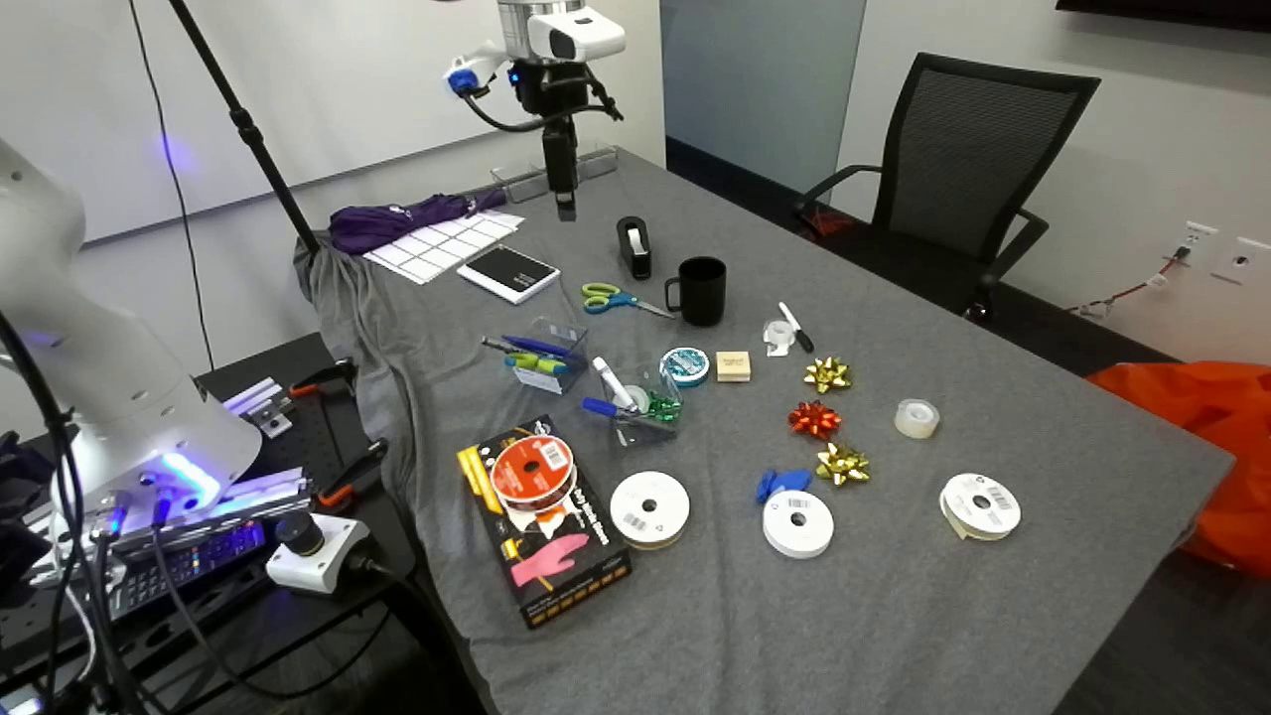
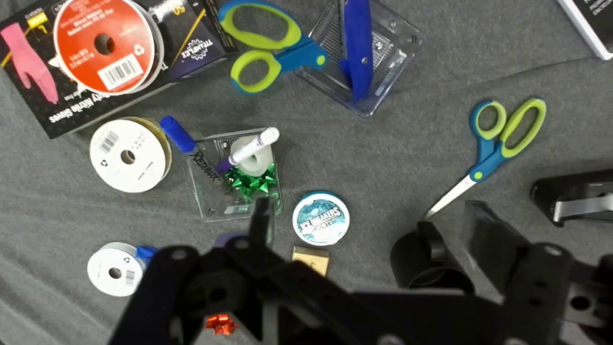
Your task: Place the ribbon tape with a green label in the container on the right
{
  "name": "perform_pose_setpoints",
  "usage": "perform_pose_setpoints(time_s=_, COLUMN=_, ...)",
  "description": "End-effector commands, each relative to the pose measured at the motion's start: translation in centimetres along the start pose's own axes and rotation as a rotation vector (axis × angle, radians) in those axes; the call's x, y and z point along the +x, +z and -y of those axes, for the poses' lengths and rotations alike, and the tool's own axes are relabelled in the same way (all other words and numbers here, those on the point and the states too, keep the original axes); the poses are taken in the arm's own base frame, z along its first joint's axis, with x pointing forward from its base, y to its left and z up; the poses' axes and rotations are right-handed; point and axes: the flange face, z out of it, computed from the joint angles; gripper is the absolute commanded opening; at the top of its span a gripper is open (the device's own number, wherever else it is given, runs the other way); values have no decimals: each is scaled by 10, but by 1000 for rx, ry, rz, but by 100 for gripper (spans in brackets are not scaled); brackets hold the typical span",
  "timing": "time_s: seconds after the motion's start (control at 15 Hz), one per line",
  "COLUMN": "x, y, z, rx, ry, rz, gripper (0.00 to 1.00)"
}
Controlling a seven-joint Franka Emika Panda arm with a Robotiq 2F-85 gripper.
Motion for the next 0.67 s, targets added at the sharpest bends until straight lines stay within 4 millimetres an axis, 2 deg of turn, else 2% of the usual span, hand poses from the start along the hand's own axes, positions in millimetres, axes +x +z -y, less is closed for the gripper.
perform_pose_setpoints(time_s=0.0, x=23, y=34, z=-20, rx=70, ry=-28, rz=7, gripper=100)
perform_pose_setpoints(time_s=0.33, x=62, y=82, z=-37, rx=74, ry=-16, rz=7, gripper=100)
perform_pose_setpoints(time_s=0.6, x=102, y=114, z=-31, rx=73, ry=37, rz=-23, gripper=100)
